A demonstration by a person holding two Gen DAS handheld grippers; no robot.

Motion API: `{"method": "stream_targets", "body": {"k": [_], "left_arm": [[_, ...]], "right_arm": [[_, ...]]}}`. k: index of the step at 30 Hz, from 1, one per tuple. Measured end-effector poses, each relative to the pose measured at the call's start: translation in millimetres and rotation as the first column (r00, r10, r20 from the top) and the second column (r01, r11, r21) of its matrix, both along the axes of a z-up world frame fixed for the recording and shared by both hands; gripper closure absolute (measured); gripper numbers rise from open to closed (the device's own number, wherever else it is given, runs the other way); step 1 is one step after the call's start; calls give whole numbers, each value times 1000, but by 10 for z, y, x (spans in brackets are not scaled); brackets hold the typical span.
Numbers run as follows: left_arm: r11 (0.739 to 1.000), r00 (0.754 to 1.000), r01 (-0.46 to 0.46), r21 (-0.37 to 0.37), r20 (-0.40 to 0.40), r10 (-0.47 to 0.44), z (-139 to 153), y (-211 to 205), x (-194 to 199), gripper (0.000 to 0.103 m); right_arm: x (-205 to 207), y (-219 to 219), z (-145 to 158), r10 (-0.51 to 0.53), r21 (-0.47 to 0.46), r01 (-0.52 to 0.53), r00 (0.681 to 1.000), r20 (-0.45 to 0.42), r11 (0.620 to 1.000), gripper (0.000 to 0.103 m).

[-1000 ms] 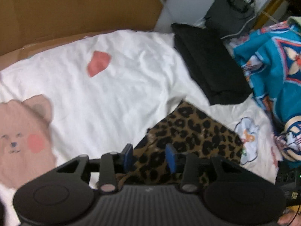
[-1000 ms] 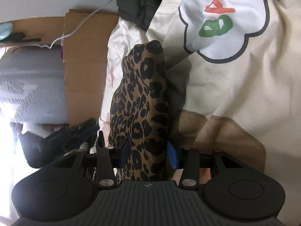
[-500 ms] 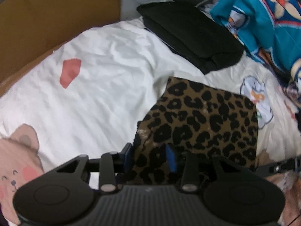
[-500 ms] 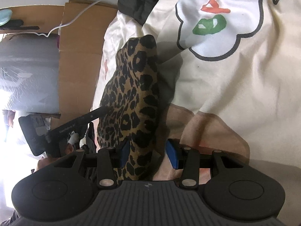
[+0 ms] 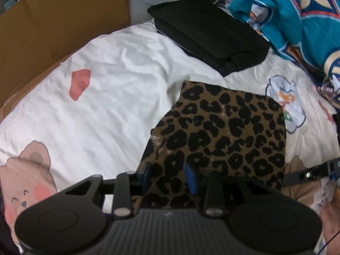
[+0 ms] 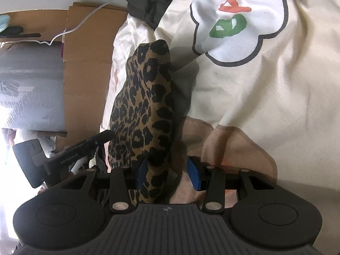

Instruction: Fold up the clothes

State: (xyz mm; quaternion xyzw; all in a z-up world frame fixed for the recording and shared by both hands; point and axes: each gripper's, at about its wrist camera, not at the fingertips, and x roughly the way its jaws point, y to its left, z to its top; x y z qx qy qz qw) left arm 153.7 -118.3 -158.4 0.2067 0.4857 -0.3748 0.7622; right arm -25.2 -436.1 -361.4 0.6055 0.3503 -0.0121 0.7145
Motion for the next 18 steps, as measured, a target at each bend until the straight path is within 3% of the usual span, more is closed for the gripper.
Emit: {"method": "stream_targets", "body": {"k": [5,10,12,14,18], "left_arm": [[999,999,-35,-1,5,35,-29,13,74,68],[1000,1000,-12,-16,6,13,-65,-1,46,68],[1000,1000,-1,-16,18,1,-49,-3,22,74],[1000,1000,12,-14,28,-12,-27,9,11,95],[999,999,18,-31,35,-17,30,52,-2,98]], "right_arm": [[-6,-1,0,5,-1,-5,1000,4,1000,59],[1,-5,-2,9,-1,-9,1000,4,1000,59],[2,-5,-1,10,-1,-10,1000,4,1000,59],[0,-5,-2,9,-2,-9,1000,3,1000,59],[-5,-6,-3,7,-3,-7,1000,1,1000,59]]}}
